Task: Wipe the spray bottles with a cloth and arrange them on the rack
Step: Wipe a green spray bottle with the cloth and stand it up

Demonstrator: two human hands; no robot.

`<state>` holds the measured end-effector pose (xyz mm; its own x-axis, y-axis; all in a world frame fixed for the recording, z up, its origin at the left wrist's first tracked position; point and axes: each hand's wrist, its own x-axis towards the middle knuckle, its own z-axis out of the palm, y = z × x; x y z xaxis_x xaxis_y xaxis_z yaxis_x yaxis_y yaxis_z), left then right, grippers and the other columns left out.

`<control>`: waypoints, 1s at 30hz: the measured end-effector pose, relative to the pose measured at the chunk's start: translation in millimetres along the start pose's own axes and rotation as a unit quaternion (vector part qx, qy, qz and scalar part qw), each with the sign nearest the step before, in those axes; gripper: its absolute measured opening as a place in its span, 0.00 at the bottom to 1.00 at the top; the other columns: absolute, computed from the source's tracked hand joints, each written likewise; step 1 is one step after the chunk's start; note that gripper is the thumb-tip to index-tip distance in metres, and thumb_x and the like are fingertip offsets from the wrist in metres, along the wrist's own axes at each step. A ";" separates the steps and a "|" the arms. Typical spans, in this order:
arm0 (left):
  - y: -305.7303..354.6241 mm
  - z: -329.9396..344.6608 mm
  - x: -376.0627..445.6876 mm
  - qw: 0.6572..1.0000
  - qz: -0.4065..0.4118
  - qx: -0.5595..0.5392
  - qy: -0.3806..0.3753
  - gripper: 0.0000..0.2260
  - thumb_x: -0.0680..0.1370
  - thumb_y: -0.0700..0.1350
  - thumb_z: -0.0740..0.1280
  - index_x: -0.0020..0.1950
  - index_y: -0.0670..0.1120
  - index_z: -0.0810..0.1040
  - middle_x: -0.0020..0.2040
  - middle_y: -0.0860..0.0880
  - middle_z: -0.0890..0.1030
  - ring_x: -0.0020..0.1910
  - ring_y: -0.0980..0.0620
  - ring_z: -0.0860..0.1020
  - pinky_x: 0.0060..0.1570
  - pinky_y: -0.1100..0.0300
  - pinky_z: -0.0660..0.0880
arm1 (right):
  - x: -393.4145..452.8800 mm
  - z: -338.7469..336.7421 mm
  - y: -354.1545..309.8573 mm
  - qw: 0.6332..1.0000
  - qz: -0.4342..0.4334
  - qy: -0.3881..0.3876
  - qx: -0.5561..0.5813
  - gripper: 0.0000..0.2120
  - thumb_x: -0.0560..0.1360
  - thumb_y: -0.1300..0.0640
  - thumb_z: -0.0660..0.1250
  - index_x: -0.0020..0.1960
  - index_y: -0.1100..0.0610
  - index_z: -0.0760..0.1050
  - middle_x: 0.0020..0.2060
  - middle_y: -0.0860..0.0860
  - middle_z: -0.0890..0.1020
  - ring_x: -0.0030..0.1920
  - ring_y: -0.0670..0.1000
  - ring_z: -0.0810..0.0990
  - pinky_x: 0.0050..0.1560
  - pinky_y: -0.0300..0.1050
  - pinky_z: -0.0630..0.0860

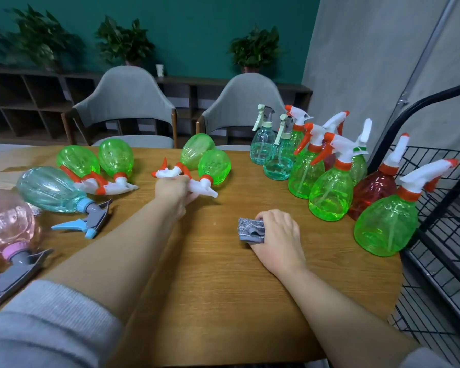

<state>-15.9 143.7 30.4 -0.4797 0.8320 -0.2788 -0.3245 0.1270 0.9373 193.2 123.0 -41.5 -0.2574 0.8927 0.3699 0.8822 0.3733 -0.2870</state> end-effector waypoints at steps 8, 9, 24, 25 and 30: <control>19.8 -30.3 -45.6 0.996 -0.009 -0.075 -0.037 0.11 0.82 0.34 0.58 0.64 0.35 0.69 0.51 0.42 0.84 0.30 0.47 0.84 0.28 0.60 0.80 | -6.0 -13.9 -8.3 0.999 -0.031 -0.018 0.037 0.18 0.72 0.61 0.67 0.60 0.49 0.75 0.65 0.47 0.70 0.69 0.50 0.64 0.73 0.48 0.51; 22.9 -33.4 -51.9 0.995 -0.018 -0.087 -0.039 0.09 0.82 0.33 0.58 0.62 0.36 0.70 0.56 0.41 0.82 0.30 0.46 0.84 0.26 0.60 0.79 | -6.7 -17.3 -11.4 0.997 -0.050 -0.031 0.042 0.19 0.72 0.61 0.67 0.61 0.48 0.75 0.70 0.47 0.66 0.73 0.50 0.59 0.75 0.49 0.48; 40.8 -51.6 -118.2 0.982 -0.082 -0.107 -0.131 0.21 0.77 0.41 0.69 0.70 0.38 0.72 0.52 0.43 0.70 0.52 0.51 0.72 0.25 0.60 0.78 | -22.3 -60.5 -89.9 0.966 -0.198 0.017 0.165 0.14 0.72 0.61 0.67 0.57 0.56 0.80 0.72 0.47 0.65 0.73 0.49 0.57 0.76 0.51 0.46; 40.4 -54.3 -123.3 0.983 -0.077 -0.091 -0.143 0.21 0.77 0.45 0.70 0.68 0.38 0.73 0.52 0.44 0.72 0.49 0.52 0.75 0.25 0.62 0.78 | -23.1 -60.5 -90.9 0.964 -0.195 0.015 0.178 0.15 0.72 0.63 0.67 0.58 0.56 0.80 0.70 0.47 0.67 0.70 0.48 0.60 0.74 0.47 0.50; 12.1 -69.7 -132.3 0.995 -0.014 0.012 -0.100 0.22 0.78 0.62 0.61 0.58 0.45 0.77 0.52 0.48 0.76 0.37 0.54 0.73 0.33 0.60 0.71 | -28.8 -70.6 -105.8 0.907 -0.008 -0.020 0.420 0.06 0.76 0.64 0.66 0.51 0.55 0.75 0.43 0.47 0.79 0.43 0.38 0.77 0.46 0.35 0.72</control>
<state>-13.2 -2.5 64.1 -0.2973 0.9186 -0.2604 -0.3152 0.1630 0.9349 135.1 40.0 40.5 -0.2964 0.8880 0.3515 0.2710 0.4311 -0.8606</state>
